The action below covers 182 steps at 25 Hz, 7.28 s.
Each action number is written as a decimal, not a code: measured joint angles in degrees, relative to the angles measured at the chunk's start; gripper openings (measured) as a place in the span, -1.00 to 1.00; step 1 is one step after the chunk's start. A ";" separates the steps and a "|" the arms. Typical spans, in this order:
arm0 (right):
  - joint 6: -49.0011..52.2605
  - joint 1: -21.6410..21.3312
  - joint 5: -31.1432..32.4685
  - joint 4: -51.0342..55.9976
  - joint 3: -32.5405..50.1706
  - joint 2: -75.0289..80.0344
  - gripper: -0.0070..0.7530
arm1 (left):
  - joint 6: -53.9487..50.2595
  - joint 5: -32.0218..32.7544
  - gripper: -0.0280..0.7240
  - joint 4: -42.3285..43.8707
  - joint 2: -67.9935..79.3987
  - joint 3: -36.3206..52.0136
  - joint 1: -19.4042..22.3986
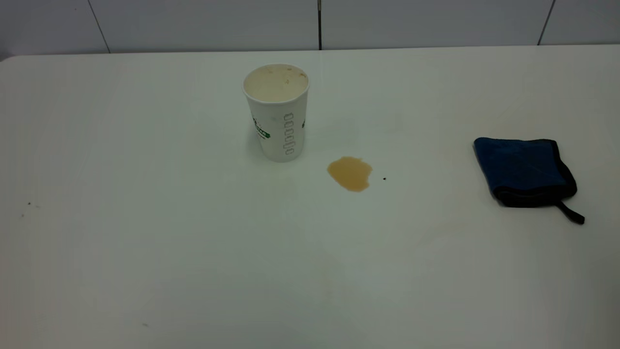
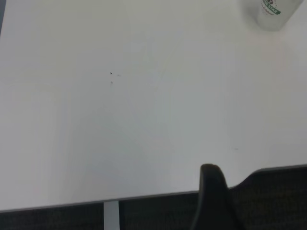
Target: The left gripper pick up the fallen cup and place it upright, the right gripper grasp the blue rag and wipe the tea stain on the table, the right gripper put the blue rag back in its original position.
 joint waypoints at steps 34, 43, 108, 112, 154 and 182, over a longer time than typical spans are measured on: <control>-21.97 -5.54 -25.53 8.65 -48.01 110.82 0.53 | 0.00 0.00 0.40 0.00 0.00 0.00 0.00; -22.60 -5.84 -25.13 8.34 -52.26 116.17 0.34 | 0.00 0.11 0.40 0.00 0.00 0.00 0.00; -20.05 19.04 18.36 7.28 -77.19 125.26 -0.85 | 0.00 0.16 0.40 0.00 0.00 0.00 0.00; -10.47 11.19 14.87 -4.04 -77.19 125.26 -0.85 | 0.00 0.16 0.40 0.00 0.00 0.00 0.00; 3.31 2.42 30.69 -7.11 -50.39 59.03 0.43 | 0.00 0.16 0.40 0.00 0.00 0.00 0.00; 8.36 1.84 23.47 -7.06 1.08 -11.33 0.43 | 0.00 0.16 0.40 0.00 0.00 0.00 0.00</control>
